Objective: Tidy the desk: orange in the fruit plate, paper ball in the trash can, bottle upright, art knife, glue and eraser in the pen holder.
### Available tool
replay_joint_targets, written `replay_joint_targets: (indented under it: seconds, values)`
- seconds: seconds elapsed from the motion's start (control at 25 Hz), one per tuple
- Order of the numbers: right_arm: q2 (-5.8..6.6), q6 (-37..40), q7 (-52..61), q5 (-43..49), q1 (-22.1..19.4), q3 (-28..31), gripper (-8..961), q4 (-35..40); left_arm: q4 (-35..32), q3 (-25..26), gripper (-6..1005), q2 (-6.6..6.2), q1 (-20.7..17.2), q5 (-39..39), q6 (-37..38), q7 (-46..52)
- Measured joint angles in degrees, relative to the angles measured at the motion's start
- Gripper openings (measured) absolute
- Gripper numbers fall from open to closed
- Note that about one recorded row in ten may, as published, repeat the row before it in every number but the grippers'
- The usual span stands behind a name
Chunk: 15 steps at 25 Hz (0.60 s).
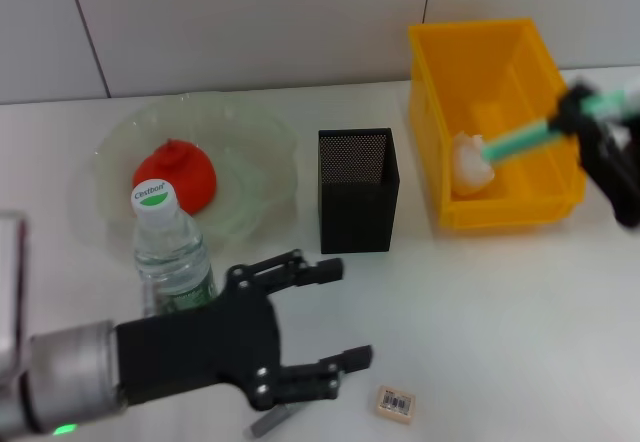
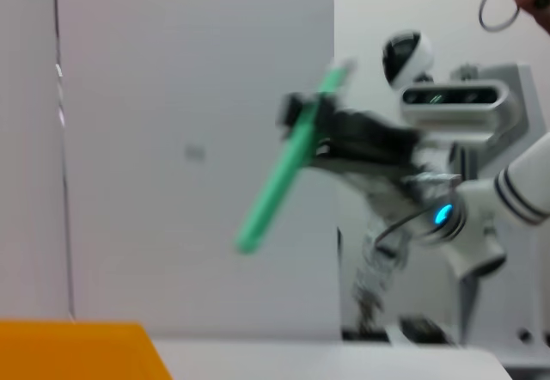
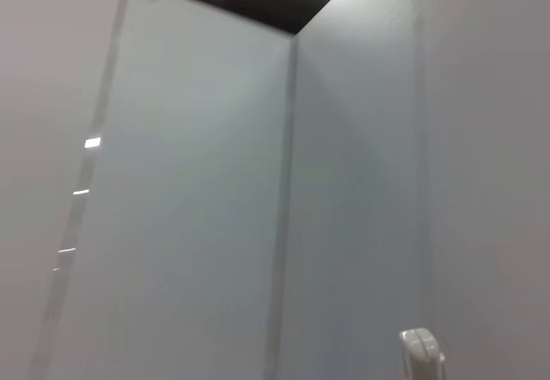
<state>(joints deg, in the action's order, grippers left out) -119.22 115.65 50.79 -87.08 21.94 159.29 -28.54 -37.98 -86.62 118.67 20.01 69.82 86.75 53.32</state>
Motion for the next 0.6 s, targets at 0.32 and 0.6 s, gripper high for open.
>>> replay_joint_targets:
  seconds: [0.32, 0.6]
  values:
    - [-0.10, -14.58, -10.80, -8.65, 7.20, -0.13, 151, 10.84, 7.05, 1.97, 806, -0.09, -2.73, -5.34, 5.34, -8.53]
    - [-0.01, -23.53, -13.88, -8.80, 11.42, -3.54, 150, 14.01, 9.67, 3.02, 806, 0.11, -1.86, -5.49, 6.01, -9.09]
